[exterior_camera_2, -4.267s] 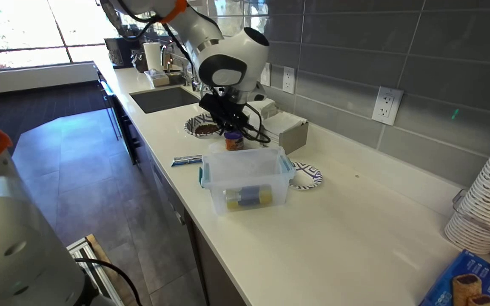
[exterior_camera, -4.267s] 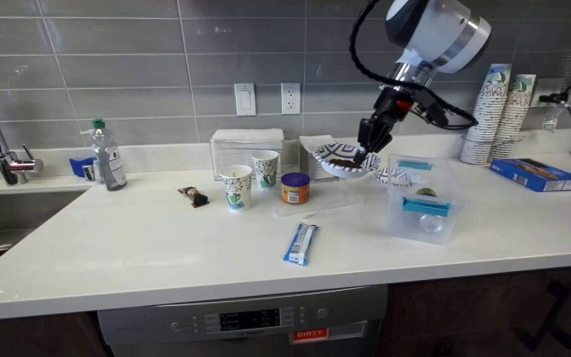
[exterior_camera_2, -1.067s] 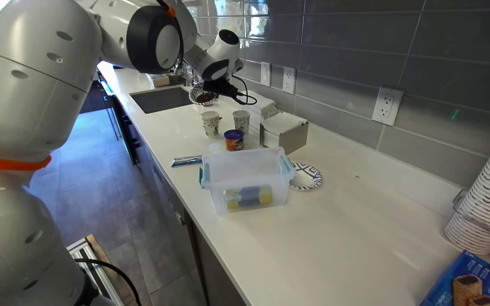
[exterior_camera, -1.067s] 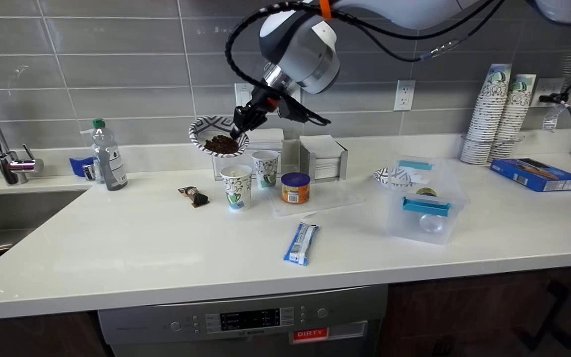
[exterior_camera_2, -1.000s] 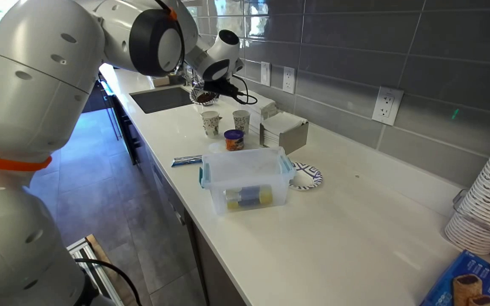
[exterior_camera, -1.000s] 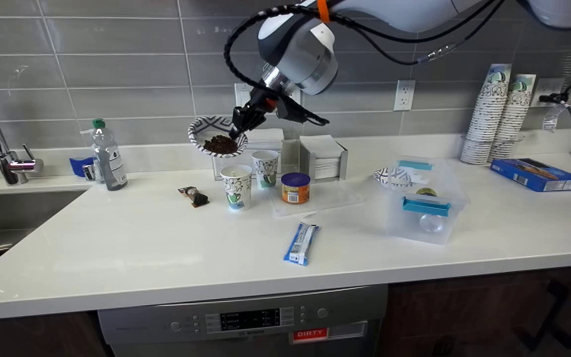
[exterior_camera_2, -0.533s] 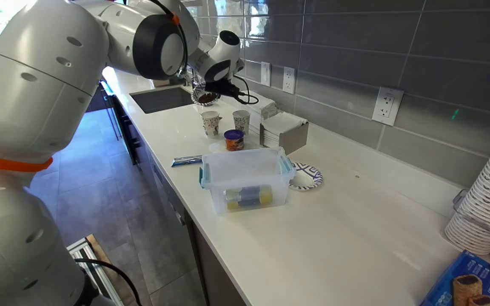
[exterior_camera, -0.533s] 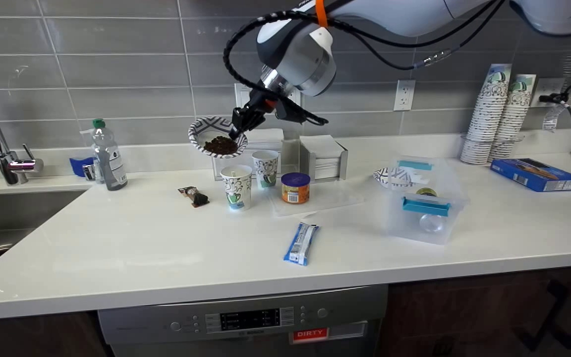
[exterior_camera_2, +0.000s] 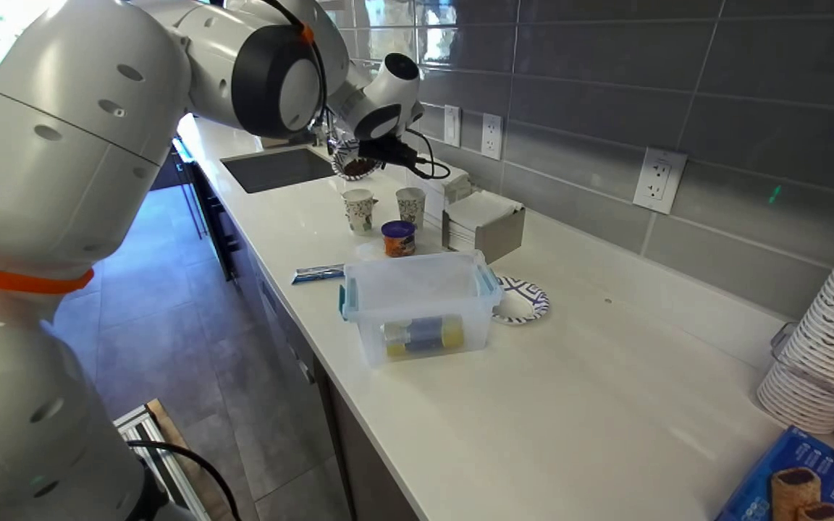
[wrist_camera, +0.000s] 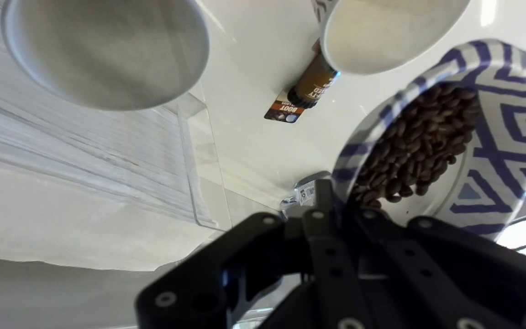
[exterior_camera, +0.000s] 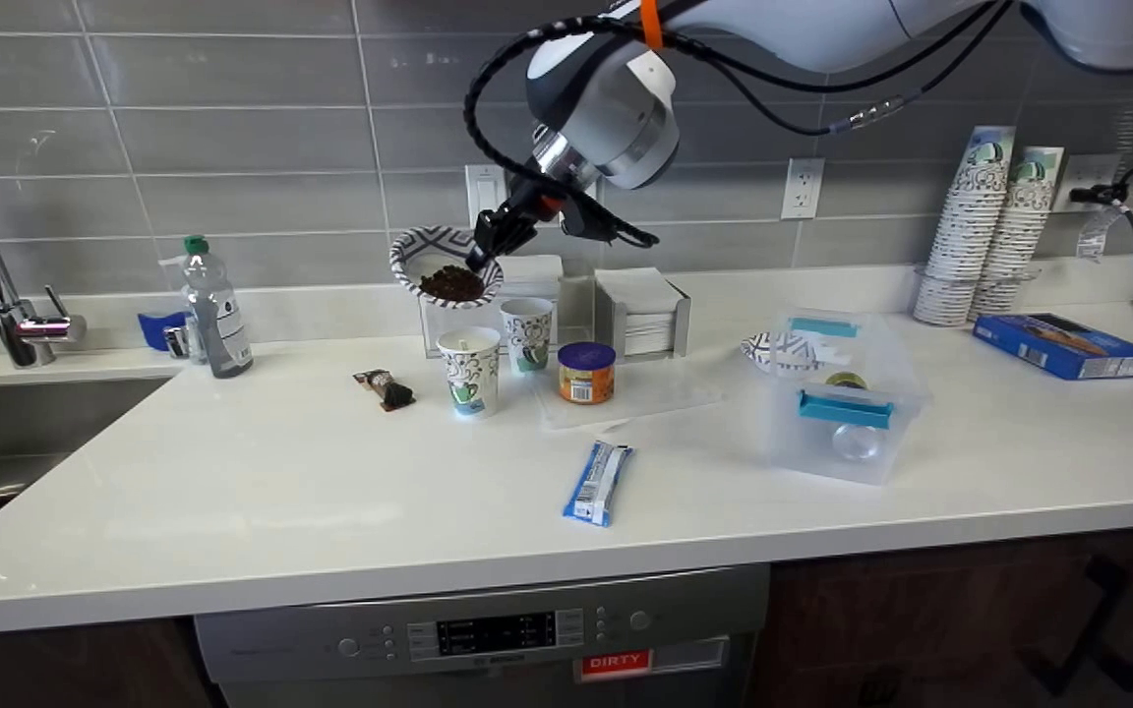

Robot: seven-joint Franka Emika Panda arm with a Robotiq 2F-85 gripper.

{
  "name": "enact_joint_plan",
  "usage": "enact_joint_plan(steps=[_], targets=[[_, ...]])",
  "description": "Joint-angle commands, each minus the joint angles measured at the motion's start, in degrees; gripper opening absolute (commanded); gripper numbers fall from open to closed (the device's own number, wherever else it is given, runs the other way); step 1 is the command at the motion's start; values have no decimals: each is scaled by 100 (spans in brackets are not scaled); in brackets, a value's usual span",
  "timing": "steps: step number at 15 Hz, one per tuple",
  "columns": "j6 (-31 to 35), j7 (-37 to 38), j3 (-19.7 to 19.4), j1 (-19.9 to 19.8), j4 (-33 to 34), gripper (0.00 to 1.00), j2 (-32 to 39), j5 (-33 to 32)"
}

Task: Pour the contents in the plate into the cup

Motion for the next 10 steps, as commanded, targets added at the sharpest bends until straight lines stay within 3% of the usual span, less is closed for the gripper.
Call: enact_joint_plan(steps=[1,10], targets=[[-31,-709,464,-471,-199,1,-27,433],[177,-2176,1384,-1104,-719,1,39,1171]])
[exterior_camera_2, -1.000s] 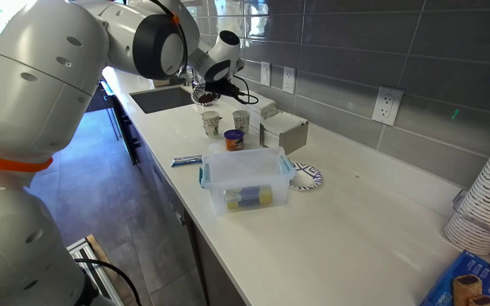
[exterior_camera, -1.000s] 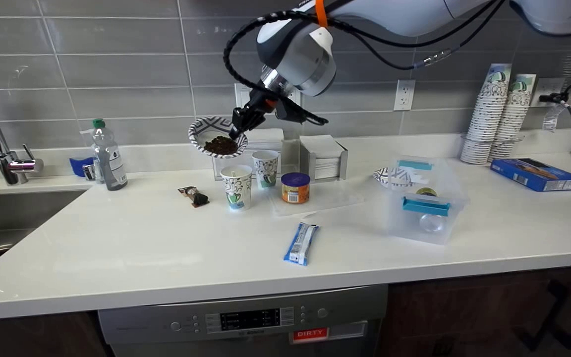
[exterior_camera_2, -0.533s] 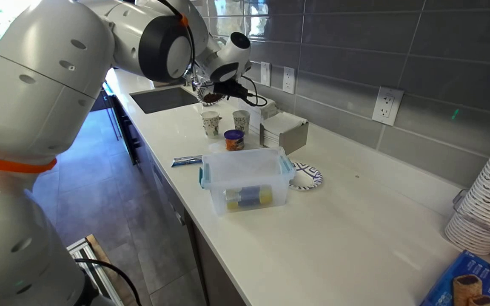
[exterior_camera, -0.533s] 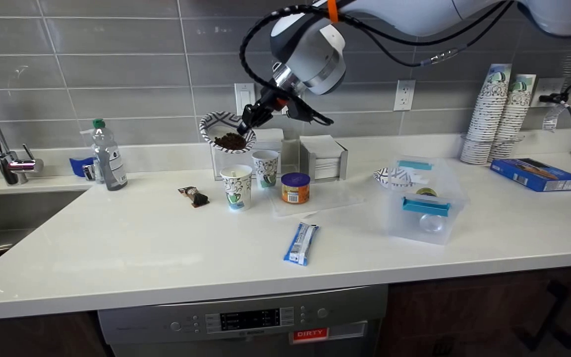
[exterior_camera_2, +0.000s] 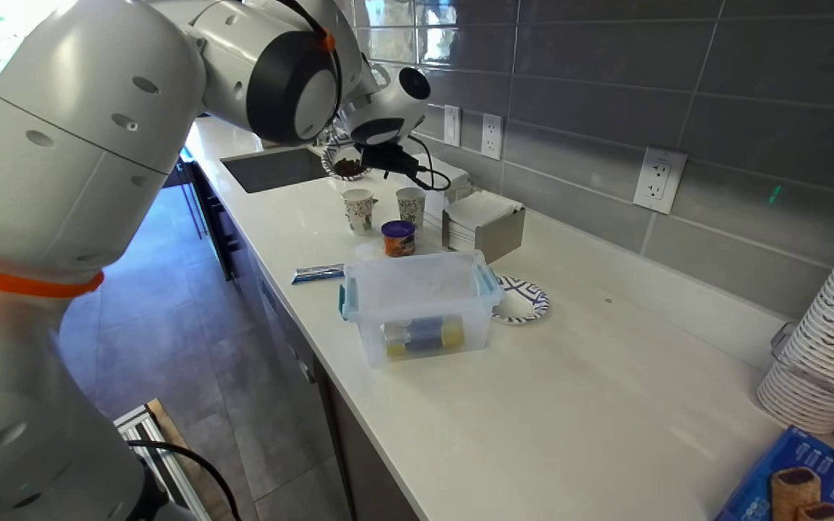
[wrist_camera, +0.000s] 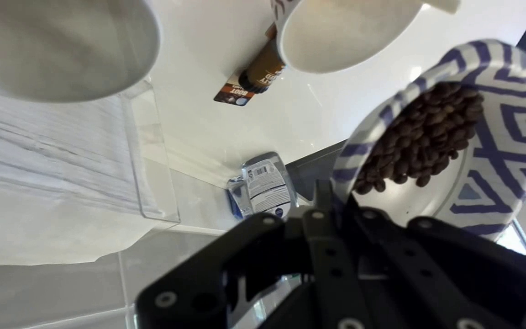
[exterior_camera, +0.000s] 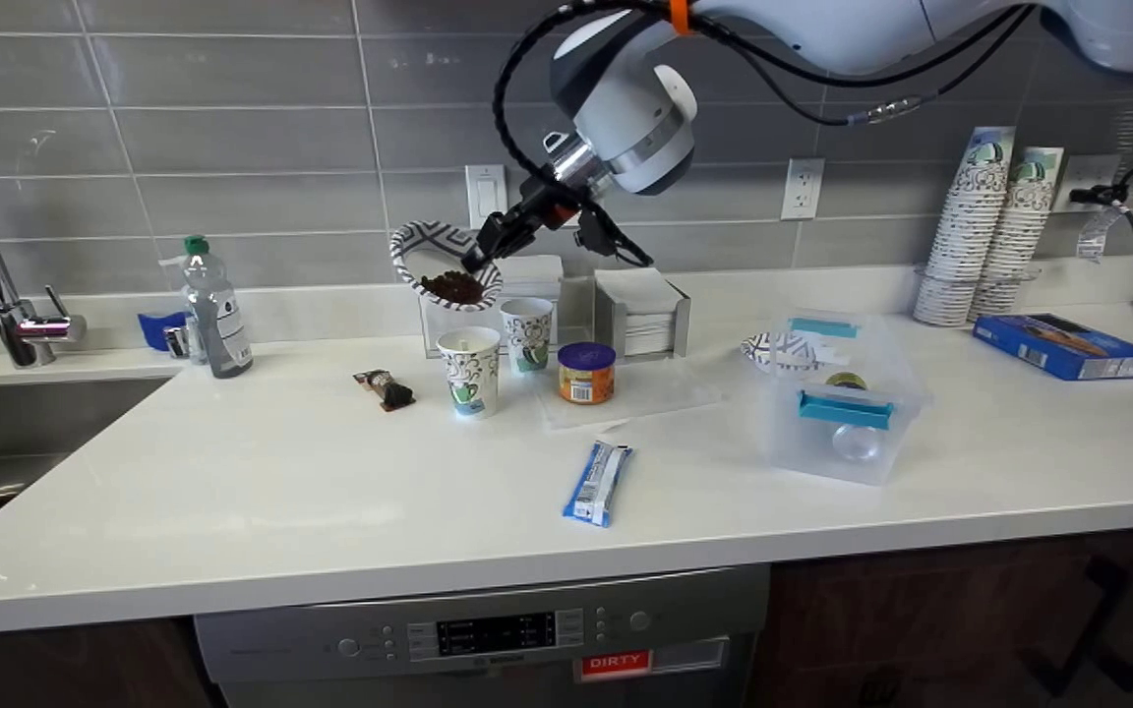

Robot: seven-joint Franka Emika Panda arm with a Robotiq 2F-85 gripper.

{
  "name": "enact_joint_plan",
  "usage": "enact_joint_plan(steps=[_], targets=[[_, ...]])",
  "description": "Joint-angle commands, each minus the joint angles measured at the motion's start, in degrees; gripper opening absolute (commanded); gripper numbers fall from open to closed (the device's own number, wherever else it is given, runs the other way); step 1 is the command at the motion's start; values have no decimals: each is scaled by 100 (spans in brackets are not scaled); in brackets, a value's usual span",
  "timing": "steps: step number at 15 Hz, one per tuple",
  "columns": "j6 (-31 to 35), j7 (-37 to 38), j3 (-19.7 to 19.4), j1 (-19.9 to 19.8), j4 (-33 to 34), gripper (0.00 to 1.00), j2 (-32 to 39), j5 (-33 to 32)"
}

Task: Pour the contents in the plate into the cup

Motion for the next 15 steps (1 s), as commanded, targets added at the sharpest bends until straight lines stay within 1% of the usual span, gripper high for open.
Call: enact_joint_plan(steps=[1,5,8,9,10,15], targets=[[200,-628,380,-249,-250,1,52,324],[339,-1039,390,-179,-131,1,186,666],[561,-1243,381,-113,1,1,297,786],[633,-1266,349,-74,35,1,334,778],[799,-1345,440,-122,47,1,399,750],[1303,-1543,581,-104,198,1,643,717]])
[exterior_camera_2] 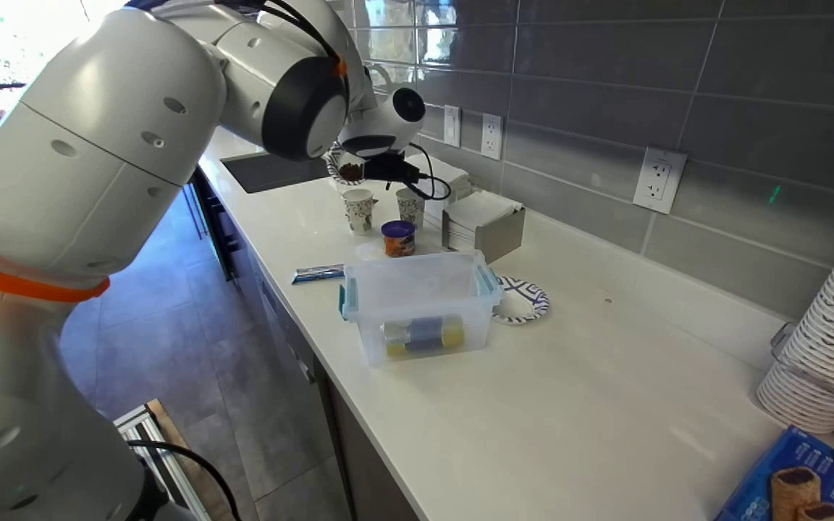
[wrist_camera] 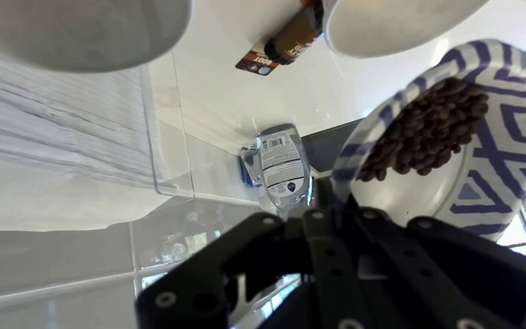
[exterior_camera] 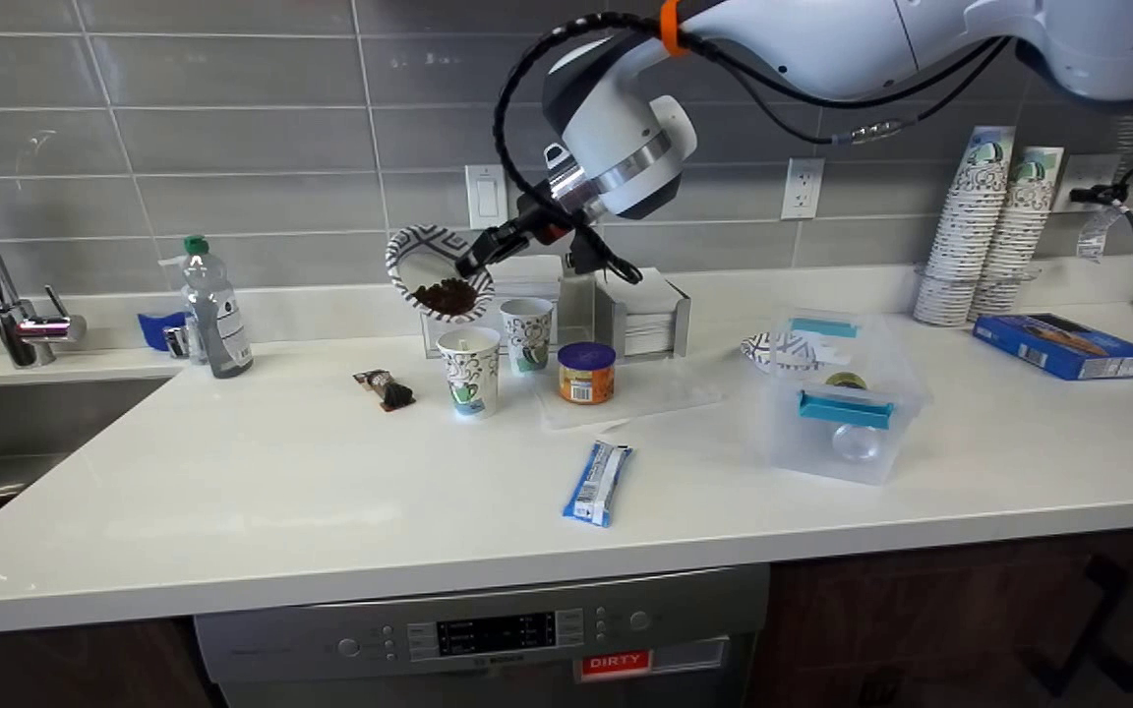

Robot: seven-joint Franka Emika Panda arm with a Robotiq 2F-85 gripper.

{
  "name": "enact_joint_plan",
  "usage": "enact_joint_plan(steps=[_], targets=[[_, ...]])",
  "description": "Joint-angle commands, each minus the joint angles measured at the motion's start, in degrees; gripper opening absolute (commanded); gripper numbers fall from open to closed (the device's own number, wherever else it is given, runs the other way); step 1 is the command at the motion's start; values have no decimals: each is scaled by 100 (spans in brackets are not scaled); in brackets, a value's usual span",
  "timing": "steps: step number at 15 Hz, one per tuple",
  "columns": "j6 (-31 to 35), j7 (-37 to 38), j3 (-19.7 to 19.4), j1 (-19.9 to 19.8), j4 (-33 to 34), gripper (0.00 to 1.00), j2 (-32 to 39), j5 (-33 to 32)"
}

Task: Pour the contents in the plate into the cup

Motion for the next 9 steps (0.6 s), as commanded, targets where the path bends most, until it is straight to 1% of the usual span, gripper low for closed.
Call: enact_joint_plan(steps=[1,6,9], targets=[[411,-405,228,-10,255,1,330,103],[705,-740,430,-78,389,1,530,66],[728,-1147,699,-256,405,1,643,110]])
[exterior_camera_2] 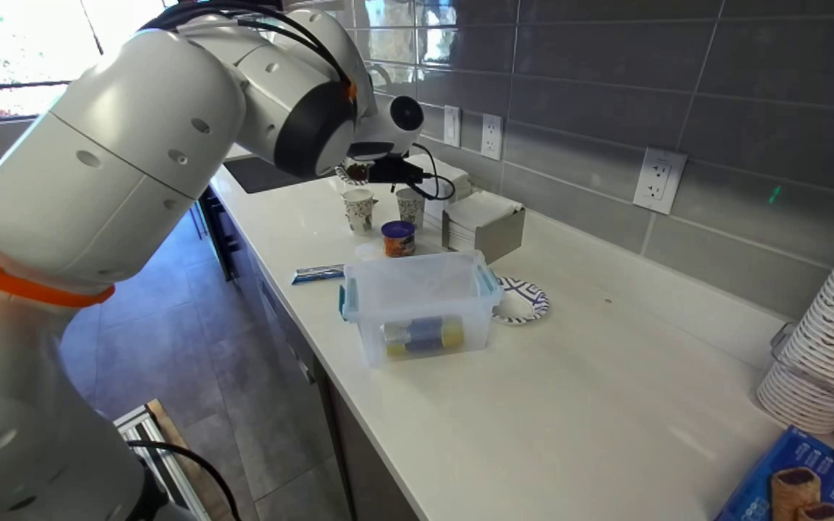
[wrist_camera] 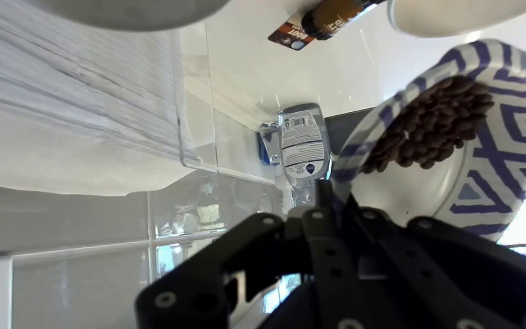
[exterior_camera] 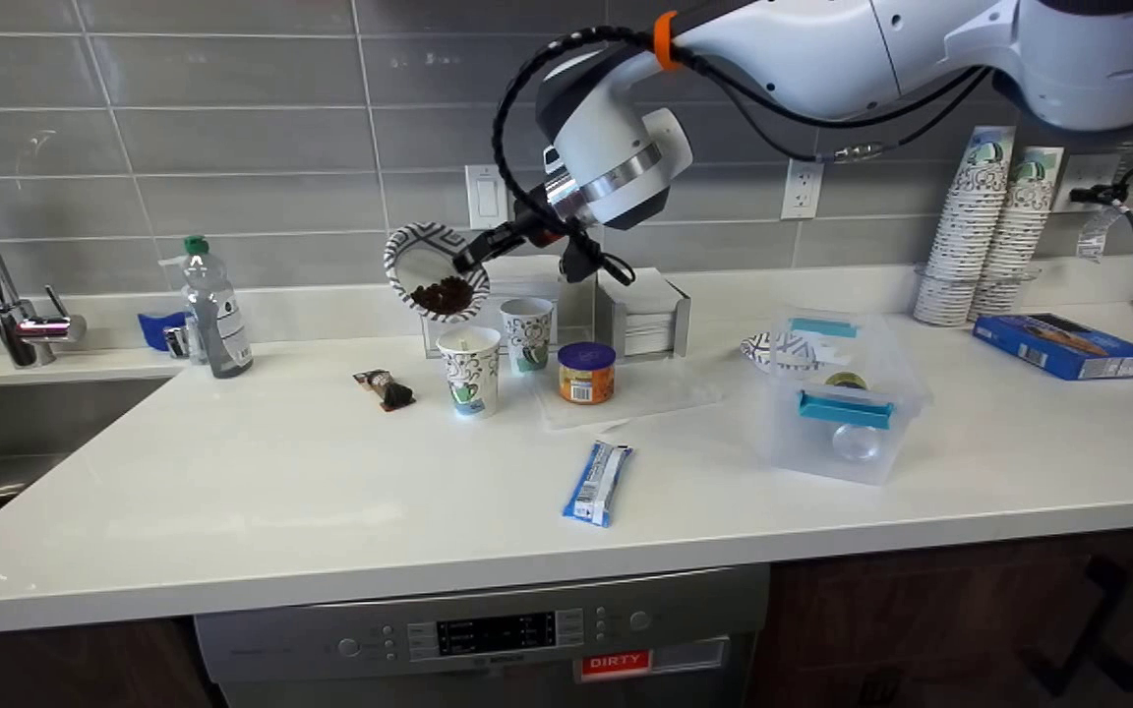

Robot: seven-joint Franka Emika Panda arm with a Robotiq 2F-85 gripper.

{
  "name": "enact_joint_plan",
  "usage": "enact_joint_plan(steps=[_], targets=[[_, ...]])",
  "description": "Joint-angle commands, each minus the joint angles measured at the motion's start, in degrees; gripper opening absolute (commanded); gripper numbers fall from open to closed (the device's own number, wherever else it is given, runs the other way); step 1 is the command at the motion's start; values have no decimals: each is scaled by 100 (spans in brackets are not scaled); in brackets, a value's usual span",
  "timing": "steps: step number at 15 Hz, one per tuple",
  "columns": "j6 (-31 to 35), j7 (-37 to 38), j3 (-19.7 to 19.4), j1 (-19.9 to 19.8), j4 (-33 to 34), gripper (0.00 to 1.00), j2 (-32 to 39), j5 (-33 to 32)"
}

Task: Pour the contents in the plate into the cup

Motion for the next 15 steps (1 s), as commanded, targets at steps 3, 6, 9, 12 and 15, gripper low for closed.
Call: enact_joint_plan(steps=[3,6,9,12,15], targets=[[176,-821,590,-360,131,1,355,134],[178,-1165,875,-571,124,1,479,146],[184,-1482,1188,-810,75,1,612,172],[167,-1812,1554,-1060,0,1,761,225],[134,-2090,1874,-1295,-159,1,887,262]])
